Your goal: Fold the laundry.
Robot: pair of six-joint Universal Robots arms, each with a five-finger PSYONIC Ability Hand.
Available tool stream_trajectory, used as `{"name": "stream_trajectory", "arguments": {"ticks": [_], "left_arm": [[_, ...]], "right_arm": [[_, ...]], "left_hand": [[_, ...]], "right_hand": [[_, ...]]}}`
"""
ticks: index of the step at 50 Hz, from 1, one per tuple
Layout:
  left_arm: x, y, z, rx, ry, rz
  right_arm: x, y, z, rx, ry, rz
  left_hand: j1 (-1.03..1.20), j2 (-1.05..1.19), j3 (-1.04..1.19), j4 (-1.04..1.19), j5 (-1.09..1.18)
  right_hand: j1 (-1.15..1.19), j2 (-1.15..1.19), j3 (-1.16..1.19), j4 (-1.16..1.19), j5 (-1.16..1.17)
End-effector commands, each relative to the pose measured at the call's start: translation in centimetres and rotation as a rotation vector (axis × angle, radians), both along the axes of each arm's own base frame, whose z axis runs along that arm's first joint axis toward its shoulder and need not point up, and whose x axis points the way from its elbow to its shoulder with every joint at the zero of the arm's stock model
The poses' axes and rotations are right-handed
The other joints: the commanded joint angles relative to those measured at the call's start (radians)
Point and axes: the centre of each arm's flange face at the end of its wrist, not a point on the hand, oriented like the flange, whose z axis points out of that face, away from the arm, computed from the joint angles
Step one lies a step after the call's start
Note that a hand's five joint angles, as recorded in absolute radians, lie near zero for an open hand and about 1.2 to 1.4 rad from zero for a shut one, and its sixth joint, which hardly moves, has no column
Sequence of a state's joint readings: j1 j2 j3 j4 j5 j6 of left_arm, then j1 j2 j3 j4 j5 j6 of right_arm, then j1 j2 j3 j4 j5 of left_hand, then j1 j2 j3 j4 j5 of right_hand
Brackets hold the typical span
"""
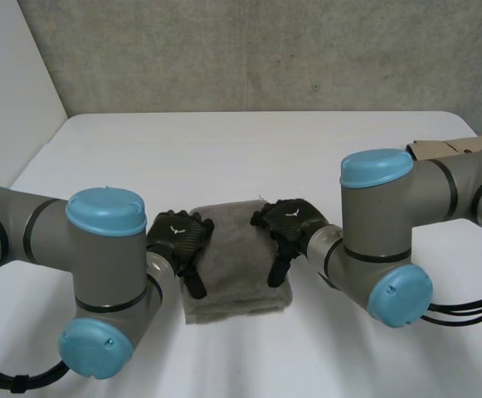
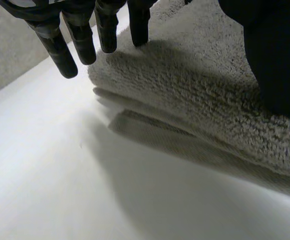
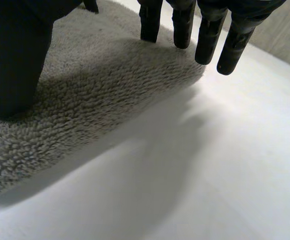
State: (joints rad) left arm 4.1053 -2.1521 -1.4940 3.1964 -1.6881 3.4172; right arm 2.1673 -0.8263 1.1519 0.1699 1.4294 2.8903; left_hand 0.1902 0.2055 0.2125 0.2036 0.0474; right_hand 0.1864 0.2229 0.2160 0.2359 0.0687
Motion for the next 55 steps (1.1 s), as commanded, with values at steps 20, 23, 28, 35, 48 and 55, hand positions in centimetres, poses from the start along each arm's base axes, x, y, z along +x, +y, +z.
{"name": "stream_trajectory", "arguments": {"ticks": [20,23,28,35,48,55], "left_arm": [[-0.1,2.0,17.3,-0.084,0.366,-0.353],[-0.2,2.3,17.1,-0.073,0.364,-0.362],[-0.3,2.5,16.7,-0.061,0.361,-0.364],[-0.2,2.4,16.6,-0.056,0.360,-0.358],[-0.1,2.2,16.5,-0.049,0.367,-0.346],[-0.1,2.2,16.3,-0.044,0.371,-0.343]], "right_arm": [[-2.8,9.3,1.4,-0.224,-0.107,0.004],[-2.3,9.3,-0.2,-0.220,-0.109,0.016],[-1.5,9.3,-2.0,-0.225,-0.108,0.037],[0.0,8.6,-3.4,-0.268,-0.127,0.053],[1.3,7.3,-4.8,-0.310,-0.096,0.073],[2.0,6.5,-4.5,-0.335,-0.109,0.061]], "left_hand": [[0.012,-0.004,-0.011,-0.002,-0.020],[0.012,-0.004,-0.011,-0.002,-0.020],[0.009,-0.007,-0.014,-0.005,-0.023],[0.006,-0.010,-0.017,-0.008,-0.026],[0.006,-0.010,-0.017,-0.008,-0.026],[0.006,-0.010,-0.017,-0.008,-0.026]], "right_hand": [[-0.012,-0.048,-0.042,-0.061,-0.069],[-0.012,-0.048,-0.042,-0.061,-0.069],[-0.012,-0.048,-0.042,-0.061,-0.069],[-0.012,-0.048,-0.042,-0.061,-0.069],[0.248,0.211,0.218,0.198,0.191],[0.336,0.299,0.306,0.286,0.279]]}}
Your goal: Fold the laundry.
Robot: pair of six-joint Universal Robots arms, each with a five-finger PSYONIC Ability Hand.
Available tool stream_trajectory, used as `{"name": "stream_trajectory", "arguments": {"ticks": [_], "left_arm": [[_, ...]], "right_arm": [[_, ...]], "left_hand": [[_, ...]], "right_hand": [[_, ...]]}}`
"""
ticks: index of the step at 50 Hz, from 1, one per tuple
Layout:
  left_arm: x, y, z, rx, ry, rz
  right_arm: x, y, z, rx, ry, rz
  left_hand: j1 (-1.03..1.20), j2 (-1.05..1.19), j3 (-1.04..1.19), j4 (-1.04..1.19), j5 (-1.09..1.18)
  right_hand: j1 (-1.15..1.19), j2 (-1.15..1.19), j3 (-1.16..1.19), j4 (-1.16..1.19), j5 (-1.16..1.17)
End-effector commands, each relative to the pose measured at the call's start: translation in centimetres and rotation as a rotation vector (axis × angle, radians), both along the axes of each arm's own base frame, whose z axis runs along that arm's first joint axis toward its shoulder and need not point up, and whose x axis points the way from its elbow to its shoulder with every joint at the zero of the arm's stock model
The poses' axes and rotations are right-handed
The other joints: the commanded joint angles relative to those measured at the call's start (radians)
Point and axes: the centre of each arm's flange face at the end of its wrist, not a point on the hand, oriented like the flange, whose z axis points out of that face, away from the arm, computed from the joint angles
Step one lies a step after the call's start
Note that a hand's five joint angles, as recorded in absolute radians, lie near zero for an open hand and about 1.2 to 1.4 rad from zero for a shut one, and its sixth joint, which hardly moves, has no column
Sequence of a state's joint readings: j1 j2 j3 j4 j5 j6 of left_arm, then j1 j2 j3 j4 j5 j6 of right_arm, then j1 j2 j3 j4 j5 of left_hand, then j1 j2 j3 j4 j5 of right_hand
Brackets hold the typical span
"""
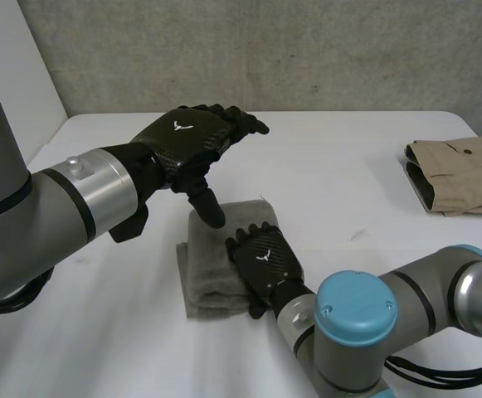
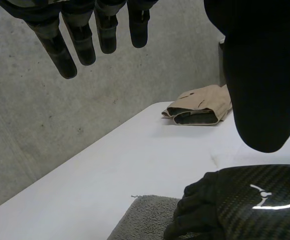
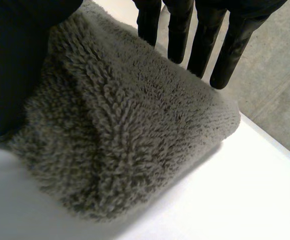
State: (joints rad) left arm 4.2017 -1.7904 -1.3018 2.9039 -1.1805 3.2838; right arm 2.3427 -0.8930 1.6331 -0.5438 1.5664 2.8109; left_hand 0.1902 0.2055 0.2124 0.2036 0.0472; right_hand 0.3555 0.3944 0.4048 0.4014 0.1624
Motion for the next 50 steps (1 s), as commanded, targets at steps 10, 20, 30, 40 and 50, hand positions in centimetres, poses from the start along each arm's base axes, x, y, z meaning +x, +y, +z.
{"name": "stream_trajectory", "arguments": {"ticks": [10,20,30,40,50], "left_arm": [[-0.1,-0.1,-0.1,0.016,0.034,0.006],[-0.2,-0.1,-0.1,0.012,0.043,0.003],[-0.2,-0.1,-0.1,0.012,0.043,0.003],[-0.2,-0.2,-0.1,0.012,0.043,0.005],[-0.2,-0.3,-0.3,0.010,0.044,0.007]], "right_arm": [[1.6,-1.8,0.8,-0.064,-0.022,-0.008],[2.7,-3.0,0.9,-0.093,-0.030,-0.004],[-2.4,-9.1,2.2,-0.130,0.024,-0.137],[-11.9,-17.7,3.5,-0.258,0.240,-0.217],[-13.1,-21.9,6.0,-0.363,0.245,-0.118]], "left_hand": [[0.015,-0.001,-0.008,0.001,-0.017],[0.020,0.005,-0.002,0.007,-0.011],[0.023,0.008,0.001,0.010,-0.008],[0.023,0.008,0.001,0.010,-0.008],[0.023,0.008,0.001,0.010,-0.008]], "right_hand": [[0.193,0.154,0.144,0.147,0.212],[0.921,0.882,0.871,0.875,0.939],[1.041,1.002,0.991,0.995,1.059],[1.041,1.002,0.991,0.995,1.059],[1.041,1.002,0.991,0.995,1.059]]}}
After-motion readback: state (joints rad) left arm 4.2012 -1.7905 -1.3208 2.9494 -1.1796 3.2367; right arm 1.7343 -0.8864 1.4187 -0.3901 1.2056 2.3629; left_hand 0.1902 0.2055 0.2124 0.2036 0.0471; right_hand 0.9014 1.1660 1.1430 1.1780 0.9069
